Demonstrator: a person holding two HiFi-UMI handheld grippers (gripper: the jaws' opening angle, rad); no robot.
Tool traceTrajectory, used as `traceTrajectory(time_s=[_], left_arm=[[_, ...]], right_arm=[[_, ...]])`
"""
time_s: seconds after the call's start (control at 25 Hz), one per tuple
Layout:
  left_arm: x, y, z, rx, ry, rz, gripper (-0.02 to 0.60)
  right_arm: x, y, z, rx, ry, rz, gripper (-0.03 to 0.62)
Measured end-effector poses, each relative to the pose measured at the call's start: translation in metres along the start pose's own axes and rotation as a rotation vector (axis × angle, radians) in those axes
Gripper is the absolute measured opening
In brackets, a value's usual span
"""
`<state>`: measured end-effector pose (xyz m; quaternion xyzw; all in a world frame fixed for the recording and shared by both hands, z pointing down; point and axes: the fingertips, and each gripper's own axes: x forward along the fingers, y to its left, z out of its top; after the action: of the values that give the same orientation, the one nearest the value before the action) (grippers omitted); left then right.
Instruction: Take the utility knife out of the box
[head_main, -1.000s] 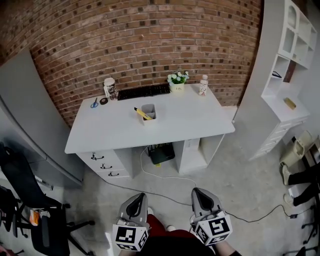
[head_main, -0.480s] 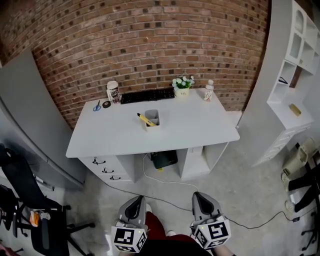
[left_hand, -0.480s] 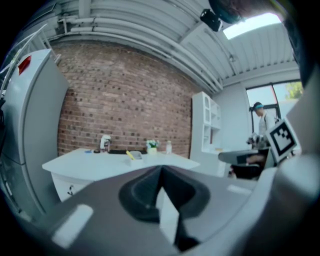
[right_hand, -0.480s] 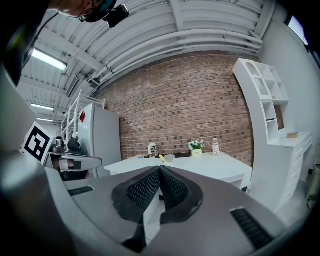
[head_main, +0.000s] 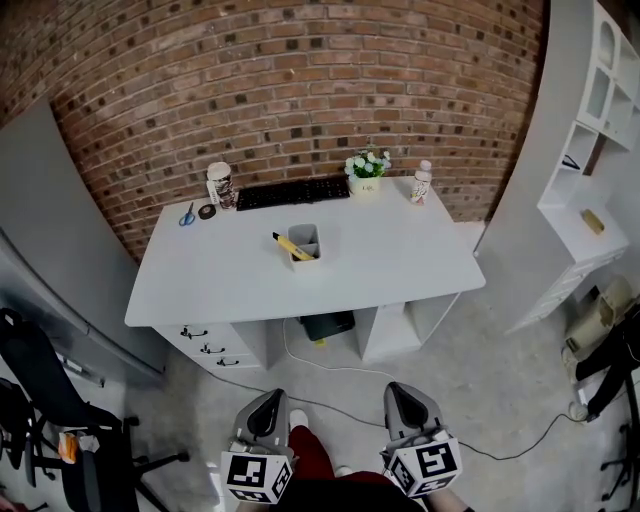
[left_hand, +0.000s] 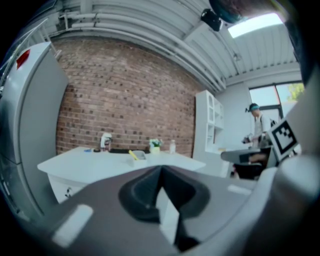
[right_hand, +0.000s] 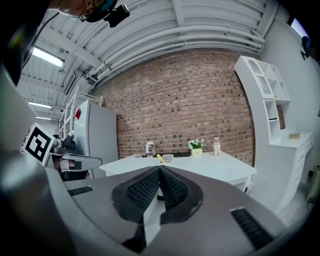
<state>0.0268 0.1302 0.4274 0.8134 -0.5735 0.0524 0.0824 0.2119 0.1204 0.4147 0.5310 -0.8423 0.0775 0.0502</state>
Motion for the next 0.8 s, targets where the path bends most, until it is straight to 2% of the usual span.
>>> traceTrajectory(time_s=[0.48, 0.8], left_arm=[[0.058, 0.056, 0.006, -0.016, 0.029, -0.003, 0.003], [0.103, 0.09, 0.018, -0.01, 0.034, -0.045, 0.003]], right_arm=[[0.079, -0.002, 0.005, 0.008, 0.038, -0.005, 0.008], [0.138, 0.001, 0.021, 0.02, 0.033, -0.018, 0.008]])
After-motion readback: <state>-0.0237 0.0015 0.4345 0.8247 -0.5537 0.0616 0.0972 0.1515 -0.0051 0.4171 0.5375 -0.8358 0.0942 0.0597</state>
